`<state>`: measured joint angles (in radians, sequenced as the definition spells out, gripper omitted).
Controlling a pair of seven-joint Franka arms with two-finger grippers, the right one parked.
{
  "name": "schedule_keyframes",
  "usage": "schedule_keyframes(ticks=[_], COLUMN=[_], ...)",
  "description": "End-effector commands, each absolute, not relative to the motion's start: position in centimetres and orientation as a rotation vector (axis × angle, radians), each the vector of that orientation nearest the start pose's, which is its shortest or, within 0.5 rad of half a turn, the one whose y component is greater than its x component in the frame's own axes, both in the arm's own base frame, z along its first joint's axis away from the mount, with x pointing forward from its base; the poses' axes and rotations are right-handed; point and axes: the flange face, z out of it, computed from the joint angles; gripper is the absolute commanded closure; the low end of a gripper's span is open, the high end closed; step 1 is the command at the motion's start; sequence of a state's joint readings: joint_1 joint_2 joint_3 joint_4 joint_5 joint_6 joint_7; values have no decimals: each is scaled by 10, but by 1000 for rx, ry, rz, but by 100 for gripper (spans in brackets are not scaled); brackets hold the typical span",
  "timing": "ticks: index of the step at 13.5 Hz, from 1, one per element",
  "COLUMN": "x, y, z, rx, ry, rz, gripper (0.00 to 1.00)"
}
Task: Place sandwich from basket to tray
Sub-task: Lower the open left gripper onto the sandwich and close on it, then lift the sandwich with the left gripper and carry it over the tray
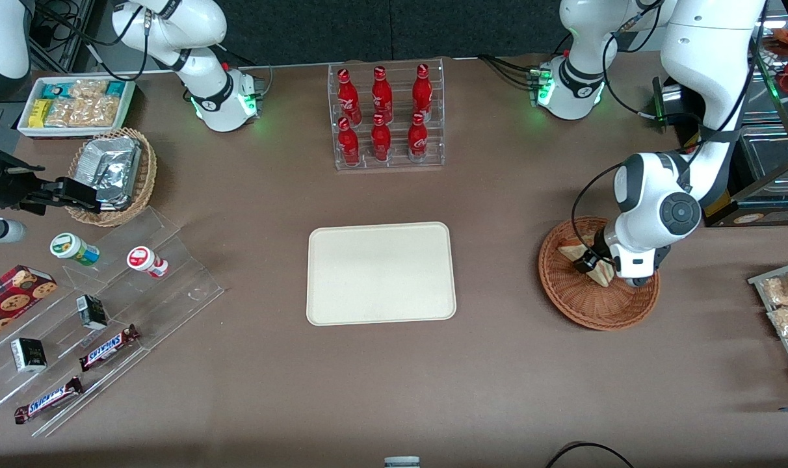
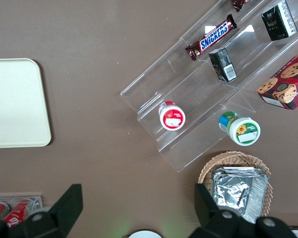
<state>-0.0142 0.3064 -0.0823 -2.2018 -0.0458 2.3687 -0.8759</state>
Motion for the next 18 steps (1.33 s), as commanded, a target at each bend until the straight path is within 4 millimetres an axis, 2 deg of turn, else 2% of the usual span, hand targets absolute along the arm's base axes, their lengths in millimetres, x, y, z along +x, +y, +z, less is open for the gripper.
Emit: schedule_keyframes(ticks=[1,3,5,7,9,10,11,14,16,18], x=[539,544,564,593,606,606,602,595,588,579], y=[-57,-57,-64,-98,-134,-153,-175,-256,-313,-362], z=[236,249,286,345,386,397,400,407,399,383], rx=[-2857,-2854,-2859,-2894,-2924,-2947,-2966,-3041,-3052,-3053], ry=[-1262,-1282,-1263,-1181,-1088,-1043,-992,-795,-628,-496], rz=[214,200,223,258,274,258,251,210,157,128], gripper=[89,92,92,92,91,91,91,91,92,92])
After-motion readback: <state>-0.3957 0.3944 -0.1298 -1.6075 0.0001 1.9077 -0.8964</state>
